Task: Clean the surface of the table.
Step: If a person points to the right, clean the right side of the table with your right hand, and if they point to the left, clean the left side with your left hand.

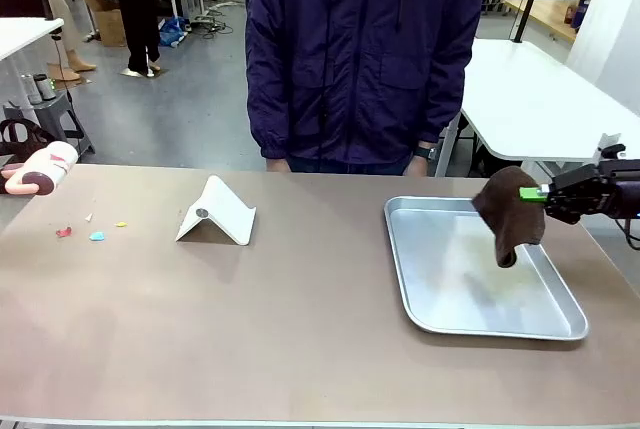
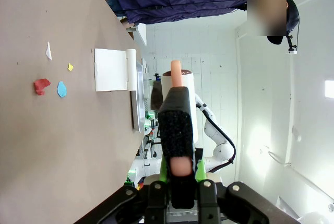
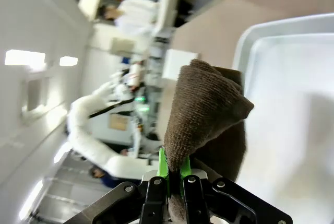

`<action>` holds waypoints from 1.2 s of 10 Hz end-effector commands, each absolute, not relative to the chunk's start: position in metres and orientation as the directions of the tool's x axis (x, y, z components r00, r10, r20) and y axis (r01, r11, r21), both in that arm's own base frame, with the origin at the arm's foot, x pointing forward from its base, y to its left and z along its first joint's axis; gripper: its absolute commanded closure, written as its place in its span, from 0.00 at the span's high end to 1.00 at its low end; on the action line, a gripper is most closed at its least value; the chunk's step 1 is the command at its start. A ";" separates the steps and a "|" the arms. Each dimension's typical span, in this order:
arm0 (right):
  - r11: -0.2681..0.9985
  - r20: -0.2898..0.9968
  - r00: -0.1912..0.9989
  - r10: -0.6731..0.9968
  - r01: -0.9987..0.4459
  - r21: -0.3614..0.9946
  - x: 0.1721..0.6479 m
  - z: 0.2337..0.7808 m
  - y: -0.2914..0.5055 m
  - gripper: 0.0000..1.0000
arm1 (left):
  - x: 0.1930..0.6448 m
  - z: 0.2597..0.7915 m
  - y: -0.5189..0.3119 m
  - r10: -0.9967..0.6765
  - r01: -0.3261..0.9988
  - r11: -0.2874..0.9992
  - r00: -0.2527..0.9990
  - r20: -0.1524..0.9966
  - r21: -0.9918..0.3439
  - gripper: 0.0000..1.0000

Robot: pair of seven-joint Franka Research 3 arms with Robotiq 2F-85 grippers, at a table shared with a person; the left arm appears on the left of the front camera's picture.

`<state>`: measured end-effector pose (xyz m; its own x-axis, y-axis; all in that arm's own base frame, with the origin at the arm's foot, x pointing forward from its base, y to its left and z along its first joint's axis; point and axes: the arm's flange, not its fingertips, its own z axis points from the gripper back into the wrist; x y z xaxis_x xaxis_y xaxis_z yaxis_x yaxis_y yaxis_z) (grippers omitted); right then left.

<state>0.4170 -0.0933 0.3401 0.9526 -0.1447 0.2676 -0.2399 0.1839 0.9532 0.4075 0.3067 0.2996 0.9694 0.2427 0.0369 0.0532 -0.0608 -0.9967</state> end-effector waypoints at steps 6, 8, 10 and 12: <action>0.098 0.138 0.957 -0.254 -0.117 0.988 0.386 0.365 -0.125 0.09 | 0.403 0.304 0.304 0.239 0.048 -0.066 0.971 0.031 -0.997 0.00; 0.050 0.204 0.952 -0.229 -0.198 0.979 0.384 0.361 -0.138 0.09 | 0.403 0.304 0.304 0.239 0.048 -0.066 0.971 0.031 -0.997 0.00; 0.050 0.204 0.952 -0.229 -0.198 0.979 0.384 0.361 -0.138 0.09 | 0.403 0.304 0.304 0.239 0.048 -0.066 0.971 0.031 -0.997 0.00; 0.050 0.204 0.952 -0.229 -0.198 0.979 0.384 0.361 -0.138 0.09 | 0.403 0.304 0.304 0.239 0.048 -0.066 0.971 0.031 -0.997 0.00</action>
<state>0.3840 -0.1370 0.3584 0.9536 -0.2365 0.1862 -0.1767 0.0612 0.9824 0.4075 0.3068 0.2996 0.9694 0.2428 0.0369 0.0531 -0.0608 -0.9967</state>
